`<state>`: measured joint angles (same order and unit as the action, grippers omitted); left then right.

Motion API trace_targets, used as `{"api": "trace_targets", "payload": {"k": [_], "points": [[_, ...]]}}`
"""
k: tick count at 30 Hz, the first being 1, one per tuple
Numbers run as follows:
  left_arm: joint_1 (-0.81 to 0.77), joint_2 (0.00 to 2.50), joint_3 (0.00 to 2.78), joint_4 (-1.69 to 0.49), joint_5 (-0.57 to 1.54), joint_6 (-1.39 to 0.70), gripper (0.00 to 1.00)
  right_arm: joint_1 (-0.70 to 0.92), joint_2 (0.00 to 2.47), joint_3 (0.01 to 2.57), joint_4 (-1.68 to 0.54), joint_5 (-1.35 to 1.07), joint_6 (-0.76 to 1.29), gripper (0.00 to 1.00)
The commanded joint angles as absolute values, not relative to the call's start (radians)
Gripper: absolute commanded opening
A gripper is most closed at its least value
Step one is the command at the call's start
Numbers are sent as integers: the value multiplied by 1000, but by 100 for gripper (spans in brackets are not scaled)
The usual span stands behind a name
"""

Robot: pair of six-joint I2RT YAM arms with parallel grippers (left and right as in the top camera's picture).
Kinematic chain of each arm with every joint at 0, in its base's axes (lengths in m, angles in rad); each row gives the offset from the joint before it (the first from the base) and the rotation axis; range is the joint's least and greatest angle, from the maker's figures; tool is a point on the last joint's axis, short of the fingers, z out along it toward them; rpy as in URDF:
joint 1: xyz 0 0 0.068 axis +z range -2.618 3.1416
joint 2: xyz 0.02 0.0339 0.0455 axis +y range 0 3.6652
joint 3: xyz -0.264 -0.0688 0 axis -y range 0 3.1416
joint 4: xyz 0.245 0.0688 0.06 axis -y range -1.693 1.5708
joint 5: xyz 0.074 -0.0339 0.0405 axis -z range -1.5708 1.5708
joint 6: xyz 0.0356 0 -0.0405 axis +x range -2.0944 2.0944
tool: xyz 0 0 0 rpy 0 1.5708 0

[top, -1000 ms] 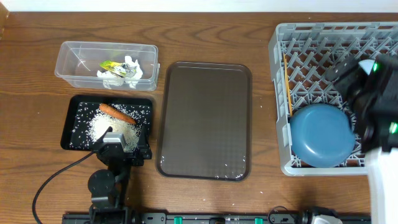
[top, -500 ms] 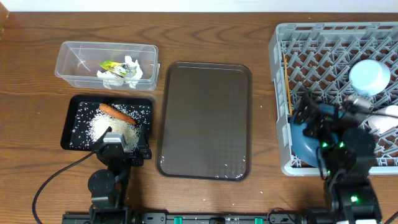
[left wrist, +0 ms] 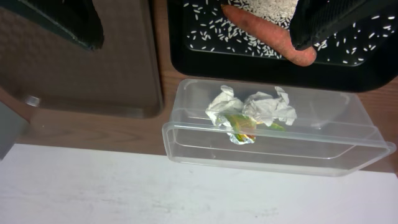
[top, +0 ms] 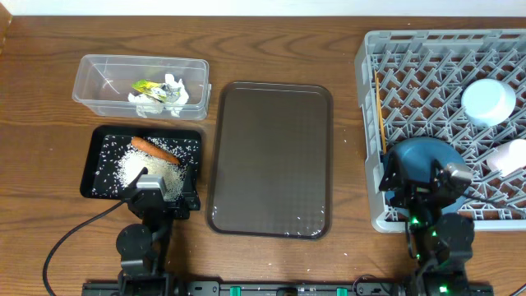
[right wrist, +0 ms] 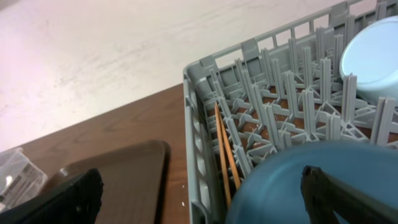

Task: Sort waste into correct bins and load items into the dishwasher rack

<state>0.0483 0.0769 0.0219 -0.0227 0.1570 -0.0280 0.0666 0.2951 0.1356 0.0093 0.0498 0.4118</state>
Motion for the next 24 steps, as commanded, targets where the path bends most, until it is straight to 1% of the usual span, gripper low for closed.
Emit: {"api": "trace_targets", "payload": {"k": [1, 6, 9, 11, 13, 19, 24], "points": [[43, 77, 4, -56, 163, -23, 98, 93, 224, 65, 34, 32, 368, 99], [43, 77, 4, -56, 164, -23, 98, 92, 123, 4, 26, 10, 319, 99], [43, 77, 4, -56, 163, -23, 98, 91, 70, 6, -34, 9, 290, 99], [43, 77, 4, -56, 164, -23, 98, 90, 33, 6, -78, 2, 255, 99], [43, 77, 4, -56, 164, -23, 98, 89, 6, 5, -75, -16, 198, 99], [43, 77, 4, -56, 163, -23, 98, 83, 5, 6, -75, -15, 107, 99], [43, 77, 4, -56, 163, -23, 98, 44, 5, 6, -76, -8, 53, 99]]}}
